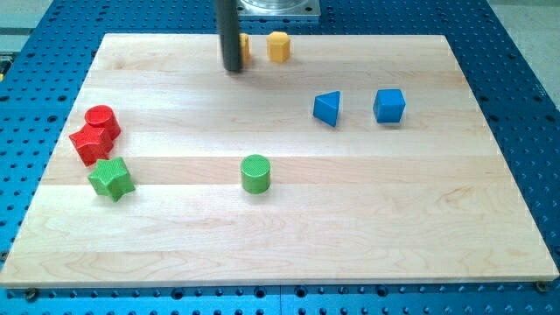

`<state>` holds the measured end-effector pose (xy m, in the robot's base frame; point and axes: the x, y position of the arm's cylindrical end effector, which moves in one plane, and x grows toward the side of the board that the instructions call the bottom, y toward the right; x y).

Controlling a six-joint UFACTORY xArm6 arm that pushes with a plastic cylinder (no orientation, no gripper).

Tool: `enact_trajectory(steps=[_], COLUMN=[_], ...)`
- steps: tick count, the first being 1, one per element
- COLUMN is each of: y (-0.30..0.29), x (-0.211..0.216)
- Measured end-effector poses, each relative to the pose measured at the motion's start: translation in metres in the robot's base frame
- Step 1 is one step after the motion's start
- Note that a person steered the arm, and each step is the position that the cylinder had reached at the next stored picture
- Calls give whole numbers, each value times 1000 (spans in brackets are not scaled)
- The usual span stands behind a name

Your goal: Slide your arm to the top left of the blue triangle

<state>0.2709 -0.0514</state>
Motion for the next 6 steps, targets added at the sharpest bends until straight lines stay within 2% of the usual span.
enact_trajectory(steps=[1,2,6], y=[-13,28,88], x=[30,55,54])
